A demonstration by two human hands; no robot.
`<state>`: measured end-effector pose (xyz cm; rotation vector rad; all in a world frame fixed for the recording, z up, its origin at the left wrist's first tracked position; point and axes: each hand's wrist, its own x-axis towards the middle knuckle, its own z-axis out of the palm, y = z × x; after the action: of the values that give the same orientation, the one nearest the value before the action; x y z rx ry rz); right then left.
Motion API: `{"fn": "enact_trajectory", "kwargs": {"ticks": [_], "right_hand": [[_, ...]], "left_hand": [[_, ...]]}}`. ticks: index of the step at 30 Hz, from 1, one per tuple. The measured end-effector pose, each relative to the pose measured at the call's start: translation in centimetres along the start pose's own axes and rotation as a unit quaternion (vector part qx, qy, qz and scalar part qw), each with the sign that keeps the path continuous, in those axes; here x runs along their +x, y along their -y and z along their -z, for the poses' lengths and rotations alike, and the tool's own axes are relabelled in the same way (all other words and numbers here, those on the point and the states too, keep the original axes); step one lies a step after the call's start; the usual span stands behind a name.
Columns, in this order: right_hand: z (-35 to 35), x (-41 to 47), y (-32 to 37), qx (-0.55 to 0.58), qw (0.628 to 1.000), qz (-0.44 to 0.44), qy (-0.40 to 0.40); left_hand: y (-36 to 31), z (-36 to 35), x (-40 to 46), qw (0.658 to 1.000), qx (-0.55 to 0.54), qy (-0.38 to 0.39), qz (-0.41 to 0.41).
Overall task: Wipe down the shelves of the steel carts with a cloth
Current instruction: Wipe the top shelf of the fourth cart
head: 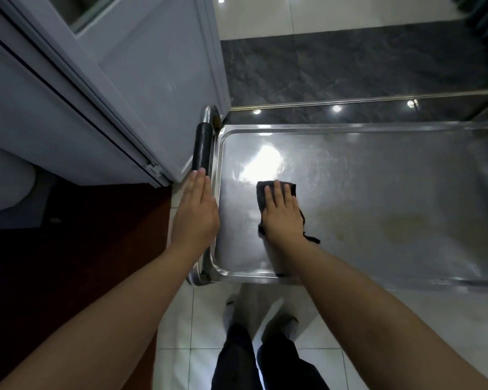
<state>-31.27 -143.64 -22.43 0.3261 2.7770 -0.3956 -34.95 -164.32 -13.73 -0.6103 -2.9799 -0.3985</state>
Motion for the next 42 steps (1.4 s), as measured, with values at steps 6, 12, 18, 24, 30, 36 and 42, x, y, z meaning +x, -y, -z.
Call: {"fn": "enact_trajectory", "kwargs": {"ticks": [6,12,18,24,30,36,42], "right_hand": [[-0.5,-0.8,-1.4,0.001,1.0,-0.005,-0.021],[-3.2,-8.1,0.2,0.019,0.999,-0.022,-0.02],[-4.9,-13.3,1.0,-0.018,0.999,-0.026,-0.004],[-3.5,-14.7,-3.2,-0.014,0.997,-0.072,0.024],[-3.0,-12.4,-3.6,-0.026,0.998,-0.054,0.035],[-0.2,-4.3,-4.9,-0.008,0.999,-0.036,-0.009],[1.9,0.5,-8.3,-0.032,0.999,0.002,-0.002]], "left_hand": [[0.3,-0.3,0.0,1.0,0.007,-0.006,-0.011],[0.0,0.3,0.1,1.0,0.004,0.015,0.002],[0.0,0.6,-0.2,0.999,0.005,0.036,-0.011],[-1.2,1.0,-0.9,0.991,0.078,0.087,-0.067],[-5.4,-1.7,-4.7,0.984,0.055,0.12,-0.12],[-7.5,-5.9,-10.0,0.984,-0.016,0.136,-0.116],[-9.3,-8.4,-14.0,0.985,-0.072,0.114,-0.107]]}}
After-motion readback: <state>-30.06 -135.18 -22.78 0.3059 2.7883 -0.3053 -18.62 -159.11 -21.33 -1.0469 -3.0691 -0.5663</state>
